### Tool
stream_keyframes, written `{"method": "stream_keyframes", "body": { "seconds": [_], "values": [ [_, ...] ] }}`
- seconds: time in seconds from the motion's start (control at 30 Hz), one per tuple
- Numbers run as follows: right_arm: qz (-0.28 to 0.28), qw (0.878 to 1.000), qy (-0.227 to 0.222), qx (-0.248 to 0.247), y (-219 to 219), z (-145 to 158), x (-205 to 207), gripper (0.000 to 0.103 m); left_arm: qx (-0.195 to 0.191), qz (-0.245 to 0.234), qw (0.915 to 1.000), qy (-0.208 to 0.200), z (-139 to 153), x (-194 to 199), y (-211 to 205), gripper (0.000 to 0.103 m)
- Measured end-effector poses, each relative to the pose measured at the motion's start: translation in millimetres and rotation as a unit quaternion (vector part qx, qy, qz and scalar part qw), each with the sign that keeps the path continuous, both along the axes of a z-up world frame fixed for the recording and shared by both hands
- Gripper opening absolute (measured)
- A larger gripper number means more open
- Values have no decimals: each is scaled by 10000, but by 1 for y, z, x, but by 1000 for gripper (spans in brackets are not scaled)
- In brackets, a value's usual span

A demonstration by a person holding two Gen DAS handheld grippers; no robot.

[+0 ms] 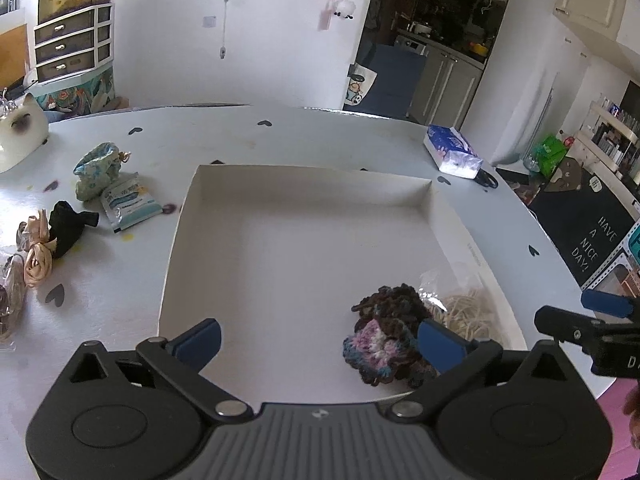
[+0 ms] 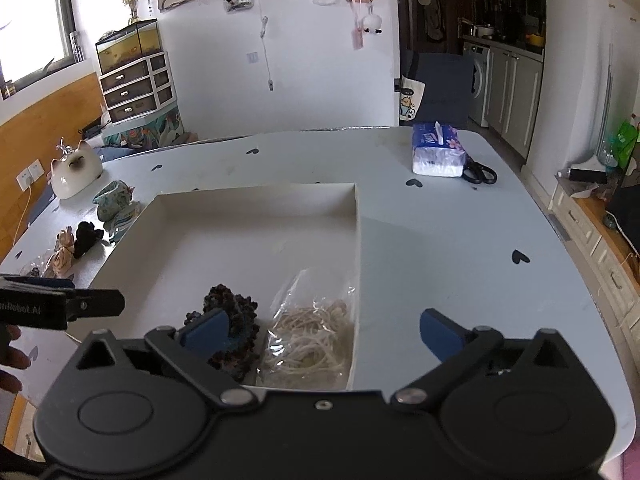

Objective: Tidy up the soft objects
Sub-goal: 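Open both tools to drop the scrunchie and cord bag into the box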

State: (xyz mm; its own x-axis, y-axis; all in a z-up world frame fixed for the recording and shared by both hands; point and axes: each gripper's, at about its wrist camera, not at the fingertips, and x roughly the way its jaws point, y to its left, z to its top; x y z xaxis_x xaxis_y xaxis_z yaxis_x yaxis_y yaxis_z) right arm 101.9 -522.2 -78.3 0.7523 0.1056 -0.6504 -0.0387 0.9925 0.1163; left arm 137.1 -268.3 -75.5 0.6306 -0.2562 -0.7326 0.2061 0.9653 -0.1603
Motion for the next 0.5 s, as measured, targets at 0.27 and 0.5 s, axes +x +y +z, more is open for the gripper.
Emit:
{"method": "stream_keyframes", "body": {
  "seconds": [0.27, 0.5],
  "values": [
    [-22, 9999, -40, -115, 9, -2, 0, 103, -33, 8, 10000, 38, -2, 3, 14, 103],
    [-149, 9998, -21, -134, 27, 1, 3, 103, -57, -34, 10000, -10, 1, 12, 34, 103]
  ]
}}
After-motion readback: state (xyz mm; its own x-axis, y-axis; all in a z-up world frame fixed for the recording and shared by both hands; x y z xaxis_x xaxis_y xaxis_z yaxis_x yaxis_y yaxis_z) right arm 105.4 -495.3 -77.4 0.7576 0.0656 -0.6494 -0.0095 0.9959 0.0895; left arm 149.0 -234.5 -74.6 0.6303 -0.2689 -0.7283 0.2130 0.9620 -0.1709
